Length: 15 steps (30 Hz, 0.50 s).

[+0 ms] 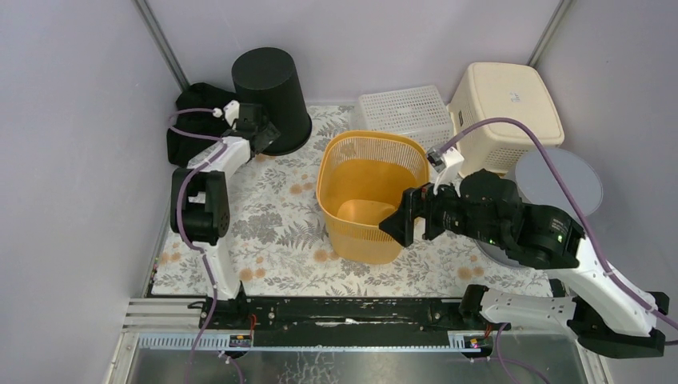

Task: Turn the large container upside down
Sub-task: Move the container to the center of the board.

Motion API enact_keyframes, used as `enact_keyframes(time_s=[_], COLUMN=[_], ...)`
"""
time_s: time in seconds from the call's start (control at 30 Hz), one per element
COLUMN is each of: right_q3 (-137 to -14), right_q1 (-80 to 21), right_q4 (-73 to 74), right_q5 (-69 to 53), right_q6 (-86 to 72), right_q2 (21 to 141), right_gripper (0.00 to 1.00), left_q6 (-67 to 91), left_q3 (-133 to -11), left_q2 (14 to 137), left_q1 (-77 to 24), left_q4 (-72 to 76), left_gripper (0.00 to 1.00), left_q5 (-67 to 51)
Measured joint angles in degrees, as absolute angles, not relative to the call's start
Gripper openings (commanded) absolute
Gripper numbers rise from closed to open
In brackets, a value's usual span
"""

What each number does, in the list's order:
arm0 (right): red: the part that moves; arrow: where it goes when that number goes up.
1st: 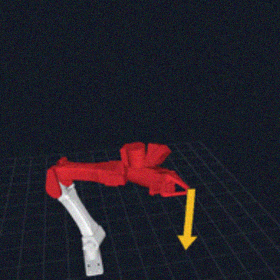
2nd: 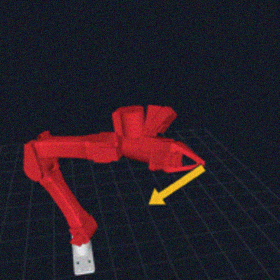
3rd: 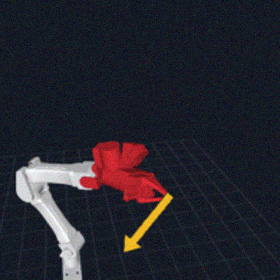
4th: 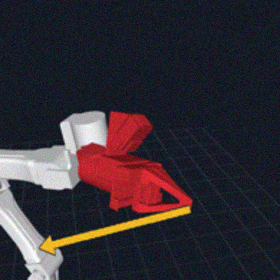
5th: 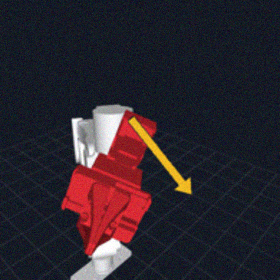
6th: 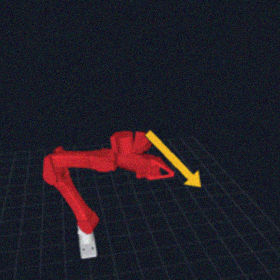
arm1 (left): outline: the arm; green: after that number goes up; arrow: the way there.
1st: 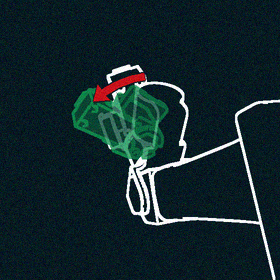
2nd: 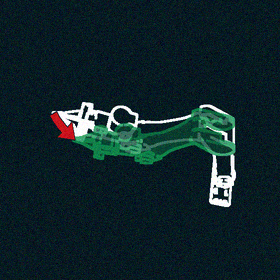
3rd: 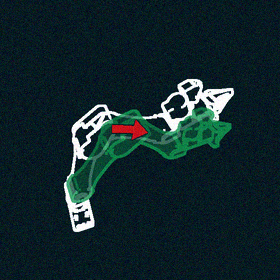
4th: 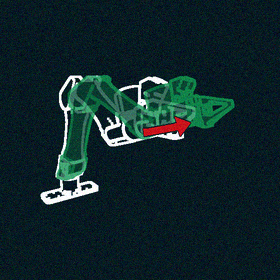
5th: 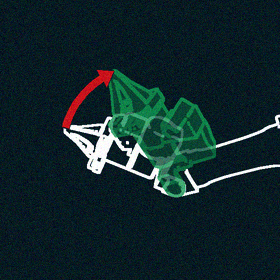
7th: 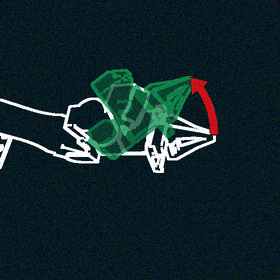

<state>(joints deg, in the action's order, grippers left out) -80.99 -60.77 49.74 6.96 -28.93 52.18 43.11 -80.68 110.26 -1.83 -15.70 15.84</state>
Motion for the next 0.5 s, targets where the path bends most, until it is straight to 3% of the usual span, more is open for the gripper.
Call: enact_keyframes(time_s=[0.17, 0.5], right_q3=[-86.2, -98.2], right_q1=[-60.8, -60.8], right_q4=[50.6, 52.6], right_q5=[6.9, 8.4], right_q6=[-28.4, -29.0], right_q2=[57.7, 76.3], right_gripper=[1.0, 1.0], left_q6=[41.4, 40.6], left_q3=[-80.4, -74.6], left_q2=[105.2, 83.6], left_q1=[-4.1, -4.2], left_q4=[-16.1, -22.3], left_gripper=[0.99, 1.0], left_q5=[12.5, 6.8])
